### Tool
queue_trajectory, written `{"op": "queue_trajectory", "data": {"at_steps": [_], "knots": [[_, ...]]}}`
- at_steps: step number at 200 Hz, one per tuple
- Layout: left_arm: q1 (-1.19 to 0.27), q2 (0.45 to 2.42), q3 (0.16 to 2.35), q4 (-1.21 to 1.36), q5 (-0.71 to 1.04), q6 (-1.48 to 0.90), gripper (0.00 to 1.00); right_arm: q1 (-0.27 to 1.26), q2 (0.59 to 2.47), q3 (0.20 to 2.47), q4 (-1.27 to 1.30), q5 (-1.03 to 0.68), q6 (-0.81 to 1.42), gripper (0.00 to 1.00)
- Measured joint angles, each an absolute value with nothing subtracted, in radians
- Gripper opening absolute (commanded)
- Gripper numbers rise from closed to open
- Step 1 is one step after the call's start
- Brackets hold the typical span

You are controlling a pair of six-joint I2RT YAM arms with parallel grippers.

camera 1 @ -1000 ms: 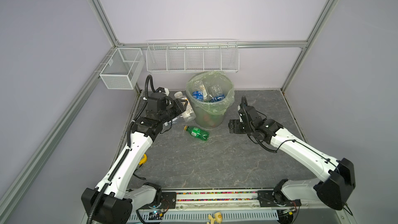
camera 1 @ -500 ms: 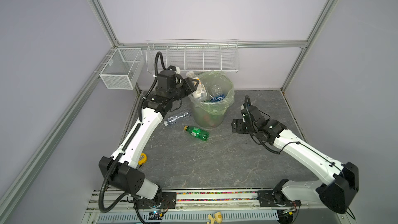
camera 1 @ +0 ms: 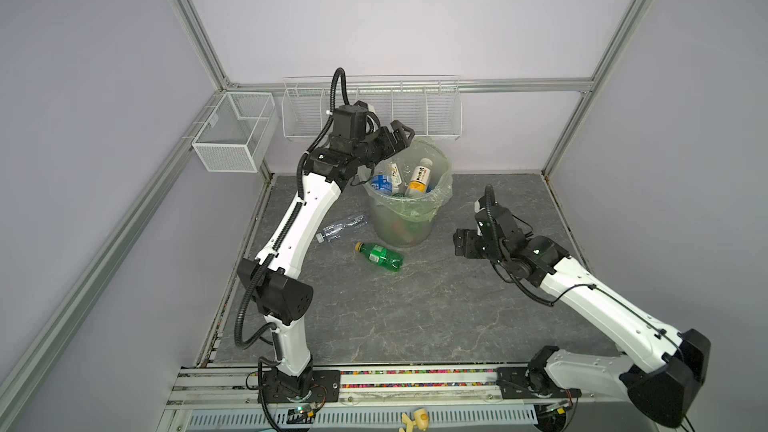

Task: Throw the plastic bottles in the bin
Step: 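Draw the left gripper back from the bin toward the robot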

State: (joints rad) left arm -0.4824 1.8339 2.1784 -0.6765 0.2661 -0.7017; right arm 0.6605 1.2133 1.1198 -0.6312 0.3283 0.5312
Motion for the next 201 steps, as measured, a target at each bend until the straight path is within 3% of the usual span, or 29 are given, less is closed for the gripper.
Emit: {"op": "queue_trajectory", "data": {"at_steps": [67,201], "knots": [[-0.374,1.522,1.823,-0.617,0.233,-0.696,0.99,0.661,1.268,1.12,-0.63,0.289,0.509,0.88],[-0.307,1.364,1.387,-0.577,0.135,-0.694,0.99,0.662,1.315,1.119,-0.57,0.173,0.425,0.88]]}}
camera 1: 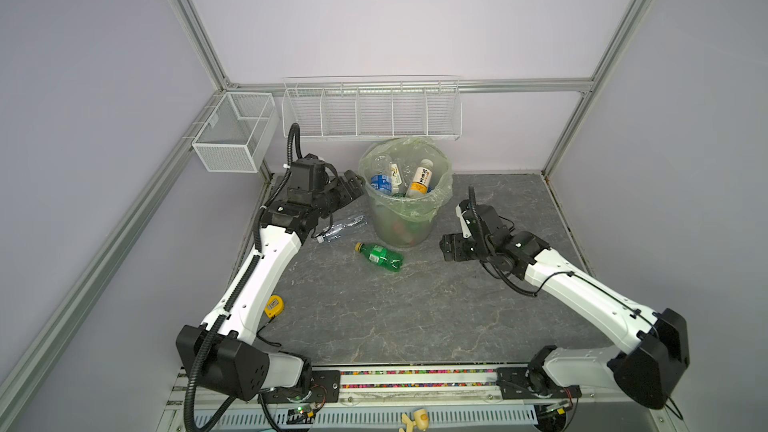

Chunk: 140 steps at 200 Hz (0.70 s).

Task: Throw the plastic bottles in the bin
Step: 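Draw the left gripper back from the bin toward the robot, then lower the right gripper onto the green soda bottle beside the bin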

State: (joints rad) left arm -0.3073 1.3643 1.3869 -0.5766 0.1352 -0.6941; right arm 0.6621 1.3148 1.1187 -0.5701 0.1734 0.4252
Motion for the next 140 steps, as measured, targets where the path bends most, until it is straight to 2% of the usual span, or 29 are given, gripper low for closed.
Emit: {"op": "queue_trajectory", "data": {"at_steps": [89,140], "knots": [[-0.243,1.283,1.159,-0.56,0.109,-0.699,0.99,0.719,1.339,1.105,-0.522,0.141,0.399,0.88],[-0.167,1.276,1.09,-0.541,0.154,-0.73,0.99,0.763,1.356,1.104,-0.493,0.141,0.395,0.88]]}}
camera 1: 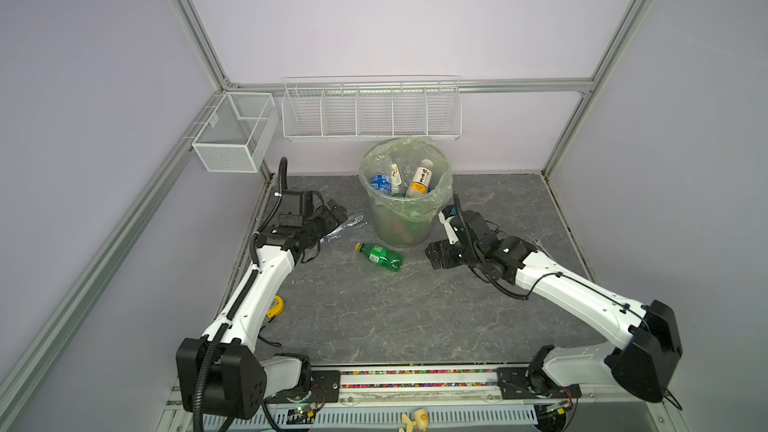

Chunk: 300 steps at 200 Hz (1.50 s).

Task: Throw the plastic bottles in the bin
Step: 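Lower the right gripper onto the green soda bottle beside the bin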

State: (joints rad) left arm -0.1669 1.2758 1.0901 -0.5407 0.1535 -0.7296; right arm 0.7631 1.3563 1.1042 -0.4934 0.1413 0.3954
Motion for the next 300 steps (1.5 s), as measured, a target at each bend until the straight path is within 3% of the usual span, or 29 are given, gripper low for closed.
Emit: {"op": "queue_trajectory", "data": {"at_steps": [173,300], "knots": [[-0.069,1.3,0.976,-0.52,0.15,-0.759,0.99,0.855,1.654,1.197,-0.372,0.073,0.341,0.88],[-0.029,1.26,0.923,-0.548,0.128,-0.755,0.99,0.907,1.922,1.387,-0.34,0.06,0.101,0.88]]}}
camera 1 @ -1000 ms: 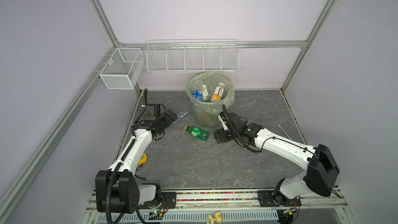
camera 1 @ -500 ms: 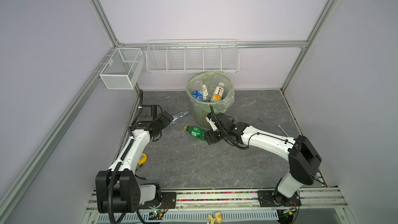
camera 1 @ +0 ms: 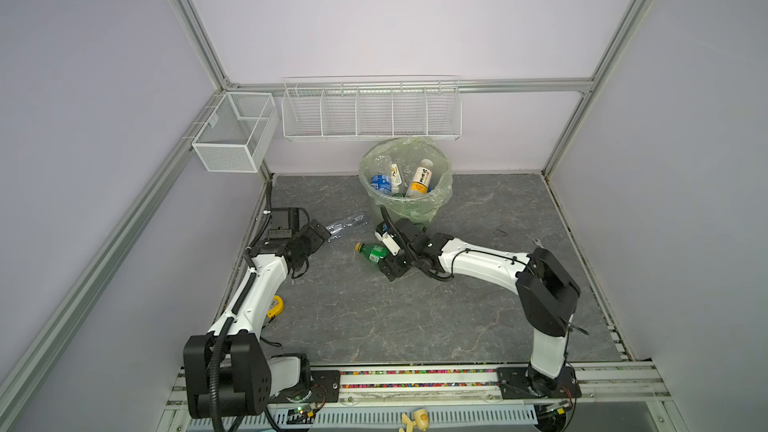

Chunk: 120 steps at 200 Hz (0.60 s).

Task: Throw the plastic bottles in the bin
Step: 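Lower the right gripper onto the green soda bottle beside the bin, then close the right gripper around the green soda bottle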

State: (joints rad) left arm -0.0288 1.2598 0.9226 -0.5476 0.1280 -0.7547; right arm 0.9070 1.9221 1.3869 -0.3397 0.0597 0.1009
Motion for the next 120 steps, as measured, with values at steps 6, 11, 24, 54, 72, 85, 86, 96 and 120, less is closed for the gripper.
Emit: {"op": "queue_trajectory", "data": {"at_steps": [6,11,24,54,72,85,86,96,120], "knots": [[-0.028,1.254,0.919,-0.548,0.128,-0.755,0.99,0.907,1.932,1.395,-0.342,0.06,0.093,0.88],[-0.028,1.249,0.915,-0.548,0.128,-0.755,0.99,0.907,1.941,1.404,-0.345,0.061,0.084,0.88],[-0.027,1.238,0.904,-0.548,0.128,-0.755,0.99,0.907,1.961,1.43,-0.347,0.064,0.067,0.88],[-0.026,1.225,0.886,-0.551,0.128,-0.755,0.99,0.907,1.994,1.465,-0.347,0.069,0.036,0.88],[-0.026,1.224,0.883,-0.551,0.128,-0.755,0.99,0.907,2.012,1.477,-0.348,0.075,0.022,0.88],[-0.026,1.224,0.883,-0.551,0.128,-0.755,0.99,0.907,2.03,1.488,-0.348,0.078,0.013,0.88],[-0.026,1.224,0.883,-0.551,0.128,-0.755,0.99,0.907,2.032,1.489,-0.348,0.078,0.013,0.88],[-0.026,1.224,0.883,-0.551,0.128,-0.755,0.99,0.907,2.047,1.495,-0.347,0.079,0.006,0.89],[-0.025,1.224,0.882,-0.551,0.128,-0.755,0.99,0.907,2.075,1.499,-0.347,0.081,0.001,0.9]]}}
